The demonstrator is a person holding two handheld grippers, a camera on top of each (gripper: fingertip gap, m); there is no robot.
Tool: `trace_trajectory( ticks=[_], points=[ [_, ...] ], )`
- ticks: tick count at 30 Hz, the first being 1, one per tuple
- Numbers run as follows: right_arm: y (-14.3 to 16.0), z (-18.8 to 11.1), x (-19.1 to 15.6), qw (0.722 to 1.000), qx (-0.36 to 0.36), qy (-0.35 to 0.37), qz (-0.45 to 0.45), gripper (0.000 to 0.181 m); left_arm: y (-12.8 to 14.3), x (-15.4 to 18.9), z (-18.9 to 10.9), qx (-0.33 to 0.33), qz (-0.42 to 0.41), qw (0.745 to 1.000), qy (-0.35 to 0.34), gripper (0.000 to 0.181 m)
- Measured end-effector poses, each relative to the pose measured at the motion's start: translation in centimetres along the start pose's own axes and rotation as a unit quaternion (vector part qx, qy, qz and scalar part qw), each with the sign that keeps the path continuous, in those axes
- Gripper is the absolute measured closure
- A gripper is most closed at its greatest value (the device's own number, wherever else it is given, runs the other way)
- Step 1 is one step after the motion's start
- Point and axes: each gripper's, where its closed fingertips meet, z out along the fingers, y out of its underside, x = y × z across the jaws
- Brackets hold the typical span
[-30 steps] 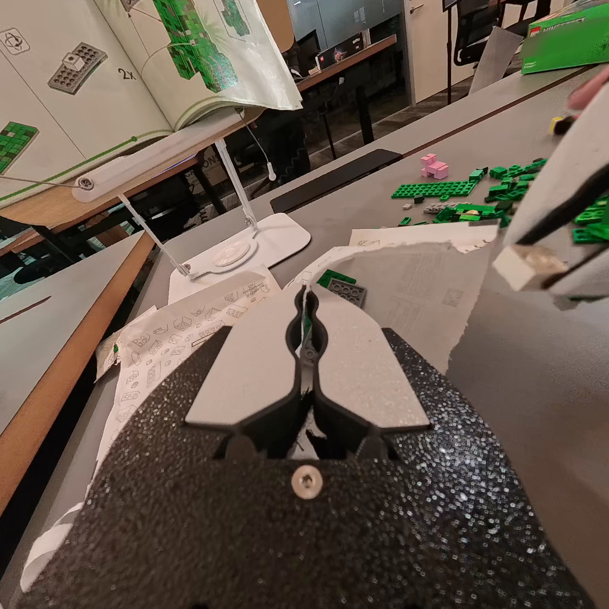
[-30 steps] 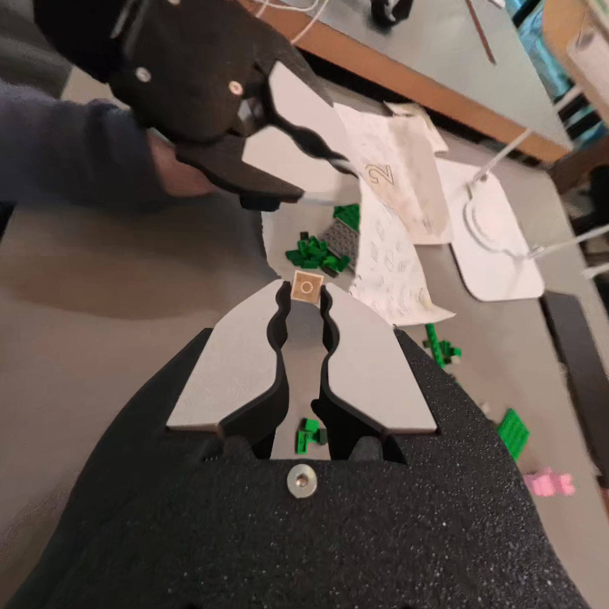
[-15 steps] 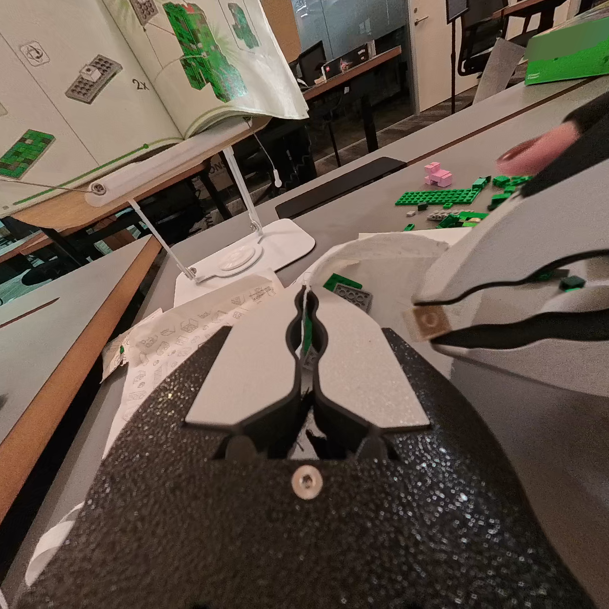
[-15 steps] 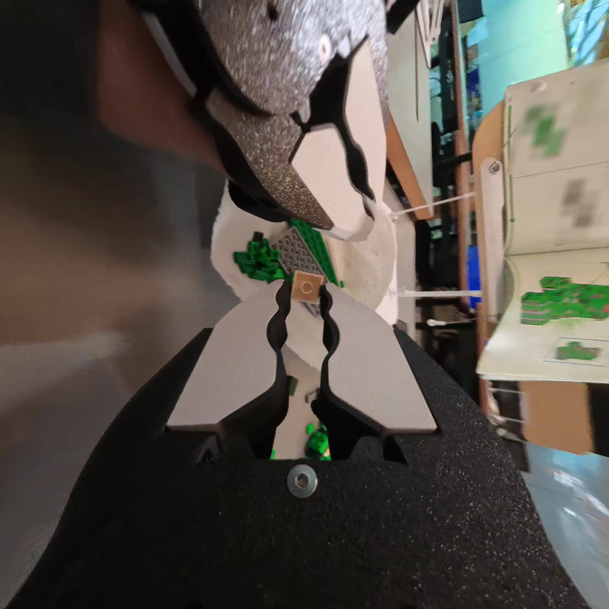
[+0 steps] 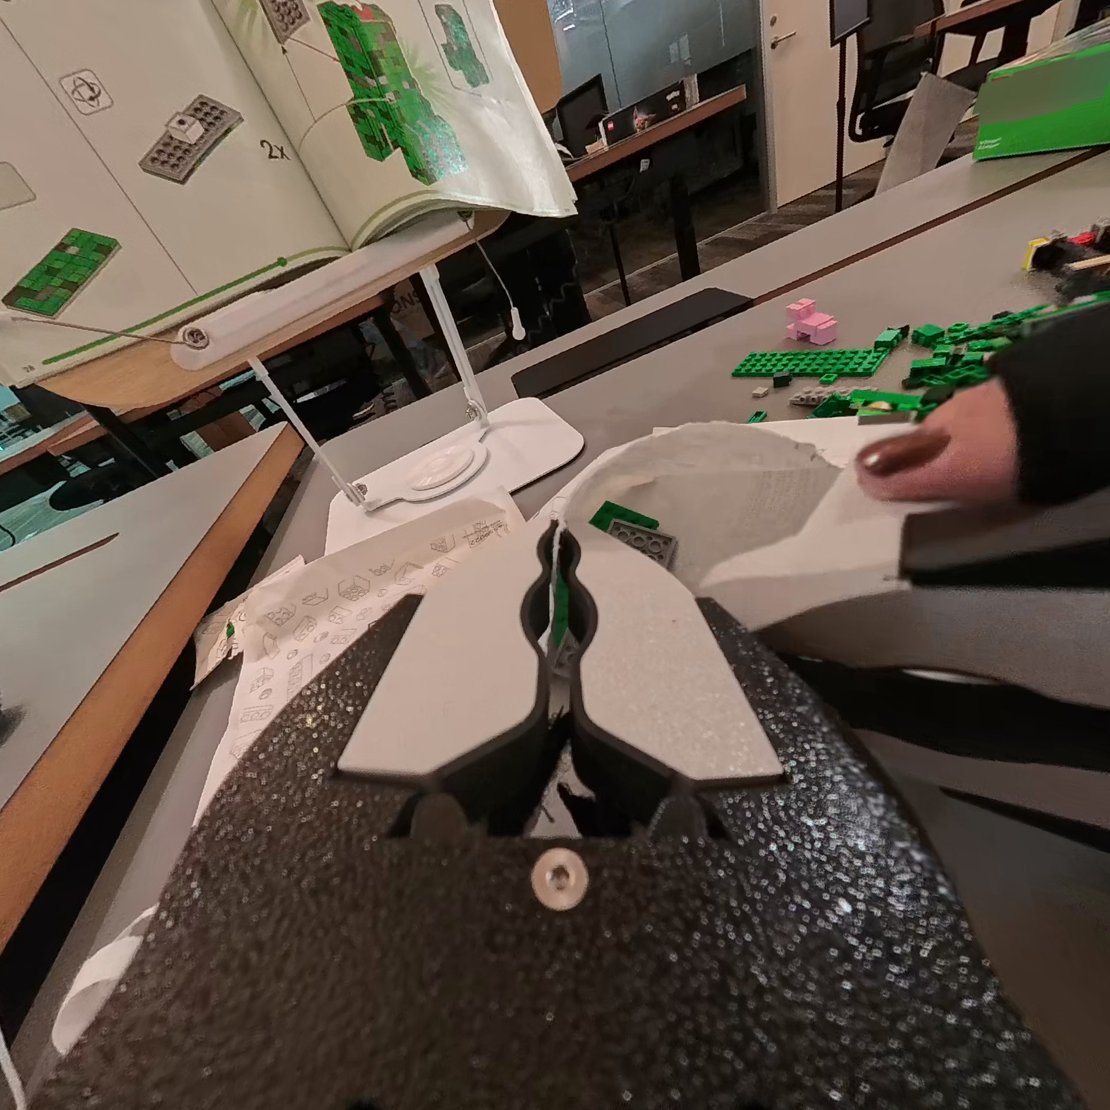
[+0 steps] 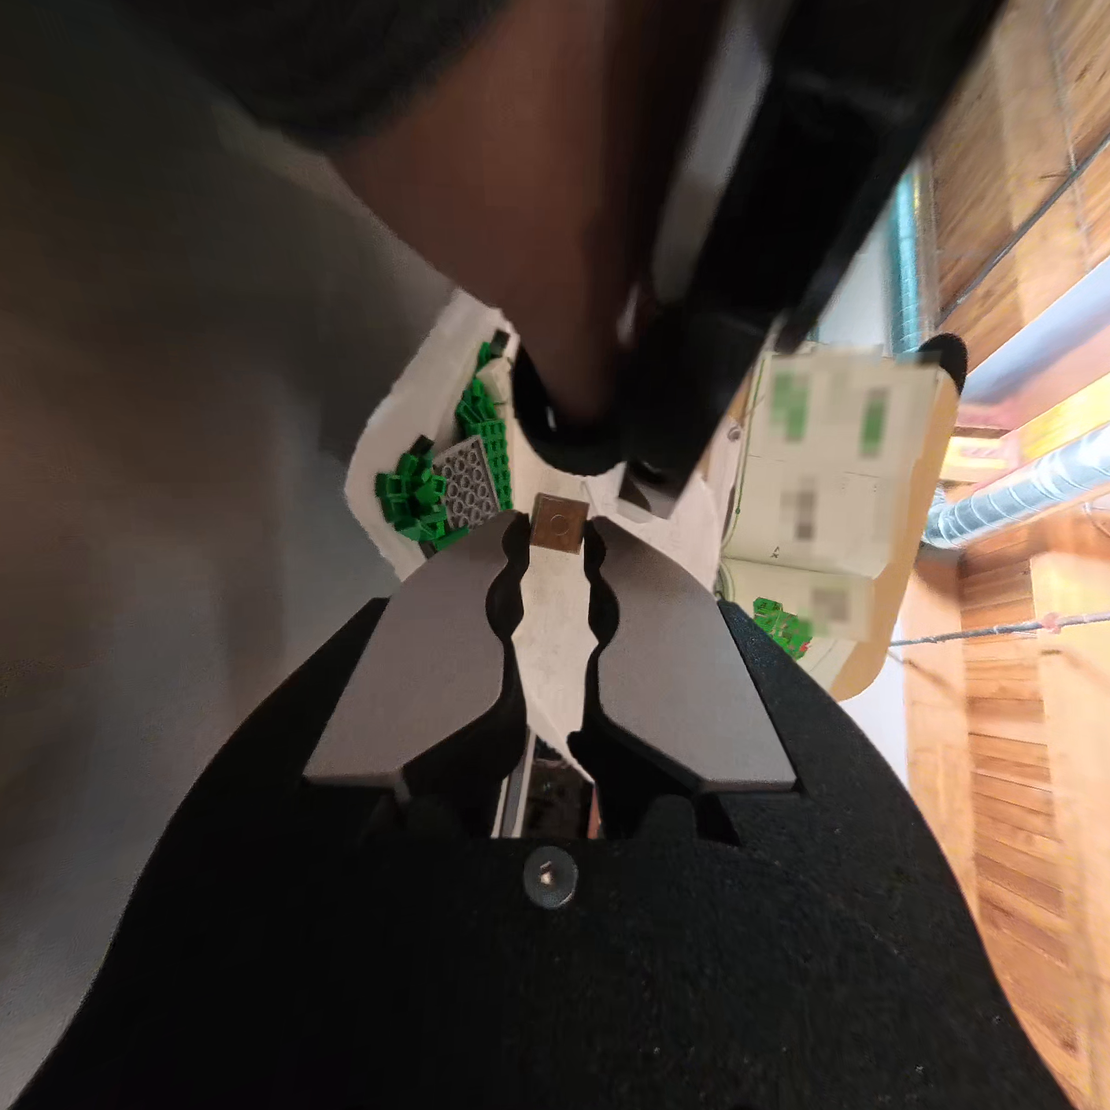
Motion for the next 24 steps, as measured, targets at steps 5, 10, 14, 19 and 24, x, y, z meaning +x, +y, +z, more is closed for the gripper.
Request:
trace_trajectory(
  ticks=[5,10,14,19,24],
  points=[
    [1.8,1.4,-0.9,0.998,-0.063,-0.014,-0.001,0.164,0.0,-0.1,0.0,0.0,0.0,1.0,-0.004,0.181],
    [1.6,1.5,-0.7,0.998,-0.059,0.0,0.014,0.158,0.0,-0.3,-0.1,0.0,-0.008,1.0,-0.005,0.181],
    [1.7,1.4,-0.6,0.998,-0.059,0.009,0.017,0.157,0.1,-0.3,0.0,-0.003,-0.008,1.0,-0.006,0.181],
    [1.7,-0.3,0.2,0.998,-0.048,0.02,0.041,0.158,0.1,-0.3,0.0,-0.003,-0.008,1.0,-0.006,0.181],
    [1.9,-4.8,2.4,0.982,0.011,0.031,0.186,0.161,0.1,-0.2,0.0,-0.003,-0.006,1.0,-0.006,0.181]
  ],
)
